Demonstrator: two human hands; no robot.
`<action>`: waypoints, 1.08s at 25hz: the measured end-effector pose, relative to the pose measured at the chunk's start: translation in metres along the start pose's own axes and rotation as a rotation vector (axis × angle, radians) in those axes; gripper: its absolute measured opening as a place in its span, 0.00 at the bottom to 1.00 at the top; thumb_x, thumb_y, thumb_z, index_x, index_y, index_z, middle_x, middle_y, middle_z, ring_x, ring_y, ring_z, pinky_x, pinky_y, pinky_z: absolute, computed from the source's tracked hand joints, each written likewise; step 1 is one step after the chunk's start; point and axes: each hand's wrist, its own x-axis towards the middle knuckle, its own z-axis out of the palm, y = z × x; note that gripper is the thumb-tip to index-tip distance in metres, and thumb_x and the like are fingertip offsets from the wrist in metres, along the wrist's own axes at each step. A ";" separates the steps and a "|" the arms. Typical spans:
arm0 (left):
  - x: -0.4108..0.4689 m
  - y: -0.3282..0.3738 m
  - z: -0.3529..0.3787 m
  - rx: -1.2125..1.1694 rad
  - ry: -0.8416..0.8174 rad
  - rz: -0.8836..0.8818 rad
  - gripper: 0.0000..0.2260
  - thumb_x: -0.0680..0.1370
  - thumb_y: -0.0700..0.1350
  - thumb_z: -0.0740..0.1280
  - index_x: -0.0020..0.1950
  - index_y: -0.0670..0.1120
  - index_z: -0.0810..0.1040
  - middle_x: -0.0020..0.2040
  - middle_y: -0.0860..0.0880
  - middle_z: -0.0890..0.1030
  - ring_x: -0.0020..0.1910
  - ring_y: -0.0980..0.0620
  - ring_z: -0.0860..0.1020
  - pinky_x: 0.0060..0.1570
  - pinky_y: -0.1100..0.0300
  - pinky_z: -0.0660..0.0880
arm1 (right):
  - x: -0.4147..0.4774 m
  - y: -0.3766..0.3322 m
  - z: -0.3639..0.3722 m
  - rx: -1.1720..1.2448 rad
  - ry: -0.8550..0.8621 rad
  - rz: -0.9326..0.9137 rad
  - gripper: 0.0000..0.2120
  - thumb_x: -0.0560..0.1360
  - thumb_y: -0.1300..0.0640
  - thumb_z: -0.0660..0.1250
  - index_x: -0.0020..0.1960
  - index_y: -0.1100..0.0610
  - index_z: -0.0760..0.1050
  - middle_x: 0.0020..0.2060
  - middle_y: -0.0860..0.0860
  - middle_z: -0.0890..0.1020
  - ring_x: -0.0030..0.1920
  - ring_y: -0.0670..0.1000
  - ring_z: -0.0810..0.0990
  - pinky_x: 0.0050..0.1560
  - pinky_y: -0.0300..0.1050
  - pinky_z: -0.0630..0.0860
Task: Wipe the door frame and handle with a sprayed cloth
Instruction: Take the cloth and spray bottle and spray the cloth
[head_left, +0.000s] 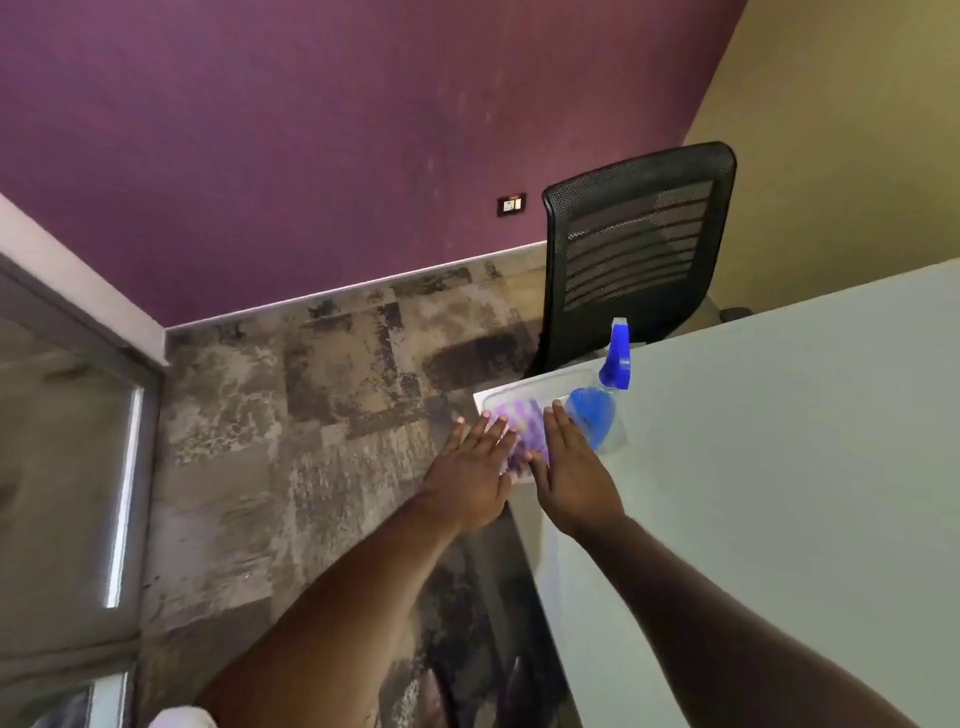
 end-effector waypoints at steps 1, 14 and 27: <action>0.008 -0.001 0.004 0.029 -0.030 0.001 0.27 0.87 0.55 0.51 0.86 0.49 0.55 0.87 0.46 0.52 0.86 0.46 0.46 0.83 0.43 0.40 | 0.008 0.004 0.007 -0.004 -0.006 -0.003 0.34 0.84 0.41 0.50 0.84 0.57 0.51 0.84 0.53 0.56 0.83 0.54 0.54 0.82 0.51 0.57; 0.051 -0.017 0.025 0.093 -0.149 0.010 0.28 0.86 0.56 0.49 0.83 0.44 0.63 0.85 0.44 0.60 0.86 0.42 0.44 0.77 0.39 0.29 | 0.081 0.012 0.054 -0.127 -0.127 0.325 0.19 0.85 0.51 0.58 0.72 0.58 0.69 0.62 0.58 0.81 0.63 0.58 0.81 0.60 0.49 0.77; 0.047 -0.016 -0.025 -0.432 0.308 -0.229 0.17 0.85 0.54 0.62 0.62 0.42 0.79 0.58 0.42 0.81 0.58 0.42 0.78 0.58 0.50 0.73 | 0.057 -0.021 0.020 -0.307 0.211 0.193 0.19 0.80 0.44 0.68 0.62 0.56 0.79 0.56 0.55 0.85 0.55 0.56 0.83 0.56 0.49 0.78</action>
